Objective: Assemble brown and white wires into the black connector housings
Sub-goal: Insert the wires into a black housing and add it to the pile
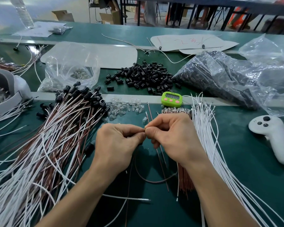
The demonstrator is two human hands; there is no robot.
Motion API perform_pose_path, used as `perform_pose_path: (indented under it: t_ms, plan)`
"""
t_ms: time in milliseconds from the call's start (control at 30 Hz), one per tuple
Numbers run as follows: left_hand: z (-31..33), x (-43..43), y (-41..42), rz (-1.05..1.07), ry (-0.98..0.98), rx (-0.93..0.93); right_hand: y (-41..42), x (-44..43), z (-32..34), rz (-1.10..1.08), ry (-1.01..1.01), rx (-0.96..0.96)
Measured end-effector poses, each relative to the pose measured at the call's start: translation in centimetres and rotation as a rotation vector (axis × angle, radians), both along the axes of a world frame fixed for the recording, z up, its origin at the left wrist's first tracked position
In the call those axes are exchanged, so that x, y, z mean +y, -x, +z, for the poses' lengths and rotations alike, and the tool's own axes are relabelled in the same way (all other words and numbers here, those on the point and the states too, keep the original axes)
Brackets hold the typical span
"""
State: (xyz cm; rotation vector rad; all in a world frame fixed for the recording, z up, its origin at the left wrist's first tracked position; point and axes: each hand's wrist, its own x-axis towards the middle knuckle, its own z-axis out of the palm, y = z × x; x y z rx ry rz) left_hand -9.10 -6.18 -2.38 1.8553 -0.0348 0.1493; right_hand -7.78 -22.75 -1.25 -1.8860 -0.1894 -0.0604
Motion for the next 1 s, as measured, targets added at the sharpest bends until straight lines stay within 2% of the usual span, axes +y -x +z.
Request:
perform_pose_path:
  t_ms: [567,667,833,1000]
  plan:
    - [0.2,-0.3,0.2,0.054,0.071,0.048,0.4,1.5,-0.1,-0.122,-0.005,-0.092]
    - [0.3,-0.3,0.1,0.037,0.087,0.07,0.1,1.1,-0.3,-0.114,-0.048,-0.059]
    - [0.9,0.3,-0.2,-0.053,0.277,0.143,-0.4,0.3,-0.4,-0.072,-0.229,0.002]
    - [0.9,0.6,-0.4,-0.102,0.306,0.214,-0.8,0.3,-0.6,-0.044,-0.251,0.035]
